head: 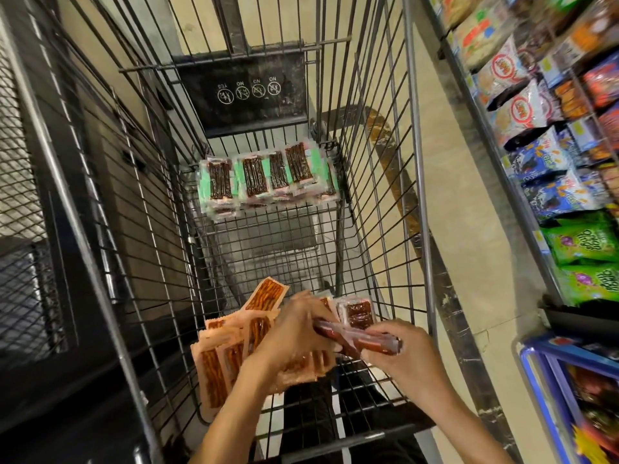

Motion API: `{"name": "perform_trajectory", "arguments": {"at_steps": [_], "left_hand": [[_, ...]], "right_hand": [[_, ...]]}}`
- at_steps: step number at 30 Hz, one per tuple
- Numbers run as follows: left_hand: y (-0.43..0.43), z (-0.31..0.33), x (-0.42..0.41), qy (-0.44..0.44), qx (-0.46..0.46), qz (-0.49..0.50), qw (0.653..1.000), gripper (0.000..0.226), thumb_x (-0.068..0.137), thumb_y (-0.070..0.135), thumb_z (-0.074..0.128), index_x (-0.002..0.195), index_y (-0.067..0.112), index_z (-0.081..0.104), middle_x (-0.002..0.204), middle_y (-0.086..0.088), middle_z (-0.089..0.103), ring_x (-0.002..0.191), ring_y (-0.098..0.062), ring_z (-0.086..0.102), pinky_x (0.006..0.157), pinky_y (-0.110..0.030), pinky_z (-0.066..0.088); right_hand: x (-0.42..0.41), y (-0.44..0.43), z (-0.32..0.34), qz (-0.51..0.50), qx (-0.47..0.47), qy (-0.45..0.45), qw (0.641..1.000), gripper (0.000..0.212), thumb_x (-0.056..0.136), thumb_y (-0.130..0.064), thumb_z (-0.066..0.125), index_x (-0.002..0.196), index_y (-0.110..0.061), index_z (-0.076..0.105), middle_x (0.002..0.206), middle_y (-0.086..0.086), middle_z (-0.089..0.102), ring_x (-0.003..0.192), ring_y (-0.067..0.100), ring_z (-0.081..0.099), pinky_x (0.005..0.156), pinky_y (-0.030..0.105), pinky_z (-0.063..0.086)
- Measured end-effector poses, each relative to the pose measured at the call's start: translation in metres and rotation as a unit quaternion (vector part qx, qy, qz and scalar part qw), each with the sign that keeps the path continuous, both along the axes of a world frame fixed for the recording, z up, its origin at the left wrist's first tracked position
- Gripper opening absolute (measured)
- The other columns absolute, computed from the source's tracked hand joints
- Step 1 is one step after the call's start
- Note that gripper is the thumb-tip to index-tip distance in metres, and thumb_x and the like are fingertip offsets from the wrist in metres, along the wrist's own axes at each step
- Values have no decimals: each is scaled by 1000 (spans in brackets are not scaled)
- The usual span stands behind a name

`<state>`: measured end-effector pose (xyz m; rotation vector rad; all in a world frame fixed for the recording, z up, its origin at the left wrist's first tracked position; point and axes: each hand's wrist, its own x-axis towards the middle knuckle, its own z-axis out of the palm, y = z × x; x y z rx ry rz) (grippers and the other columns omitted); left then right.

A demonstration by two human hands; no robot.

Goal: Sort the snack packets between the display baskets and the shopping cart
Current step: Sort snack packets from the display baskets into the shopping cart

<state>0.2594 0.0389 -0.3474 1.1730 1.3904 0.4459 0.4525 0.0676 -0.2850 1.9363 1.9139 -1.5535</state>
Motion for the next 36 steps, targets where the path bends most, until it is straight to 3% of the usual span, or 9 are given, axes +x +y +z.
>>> {"name": "perform_trajectory", "arguments": {"at_steps": [2, 5, 10, 14, 18, 24, 28, 32, 36], "left_hand": [[-4, 14, -13, -67, -52, 77, 993, 29, 66, 9, 84, 91, 17, 72, 93, 6, 72, 92, -11, 67, 82, -25, 54], [-12, 31, -28, -122, -60, 189, 972, 31, 63, 9, 85, 86, 26, 74, 86, 14, 75, 79, -1, 70, 64, -11, 52], [-24, 57, -21, -240, -74, 332, 909, 35, 62, 22, 83, 96, 26, 77, 97, -3, 75, 92, -18, 70, 80, -31, 57], [-34, 78, -5, -279, -137, 401, 862, 80, 56, 43, 89, 124, 14, 59, 116, -15, 68, 111, -33, 63, 97, -51, 48], [-60, 105, 0, -315, -140, 425, 837, 57, 79, 21, 72, 131, 11, 50, 118, -18, 67, 111, -34, 63, 86, -47, 55], [-132, 165, 18, -294, -68, 515, 802, 43, 84, 0, 61, 126, 5, 56, 124, -23, 62, 114, -35, 60, 99, -49, 47], [-193, 197, 49, -287, -48, 628, 721, 50, 77, -4, 60, 127, -2, 56, 114, -25, 65, 95, -30, 65, 89, -43, 52], [-257, 231, 80, -298, -1, 695, 654, 61, 69, -11, 67, 128, -3, 54, 118, -39, 54, 103, -43, 53, 92, -51, 44], [-318, 262, 108, -290, 32, 762, 578, 39, 63, -12, 64, 100, 0, 69, 88, -23, 70, 72, -31, 69, 69, -42, 58]], "right_hand": [[1, 3, 8, -69, -17, 47, 996, 32, 68, -19, 84, 82, -41, 66, 91, -17, 68, 90, -6, 59, 70, 10, 41], [-1, 11, 20, -159, -59, 123, 978, 27, 62, -25, 85, 80, -39, 70, 88, -13, 71, 84, -2, 64, 62, 12, 49], [-14, 16, 34, -178, -181, 259, 932, 33, 61, -34, 76, 93, -41, 70, 97, -11, 72, 89, 2, 67, 63, 16, 54], [-21, 13, 41, -200, -258, 320, 890, 45, 66, -21, 75, 109, -26, 65, 108, 3, 71, 98, 18, 68, 68, 30, 57], [-16, 12, 54, -193, -298, 343, 869, 46, 74, -10, 66, 119, -16, 60, 117, 10, 67, 107, 27, 64, 73, 38, 56], [-10, 2, 85, -84, -344, 310, 882, 45, 76, -15, 67, 121, -14, 60, 113, 13, 69, 108, 28, 64, 83, 41, 52], [-13, -23, 107, -11, -369, 304, 878, 49, 73, -11, 68, 121, -7, 59, 111, 16, 69, 100, 27, 67, 76, 35, 53], [-19, -65, 129, 73, -408, 293, 861, 46, 70, -9, 67, 115, -9, 61, 109, 16, 70, 91, 24, 68, 72, 34, 56], [-29, -115, 149, 173, -449, 279, 831, 45, 73, -9, 64, 119, -8, 60, 107, 15, 69, 86, 22, 67, 65, 33, 57]]}}
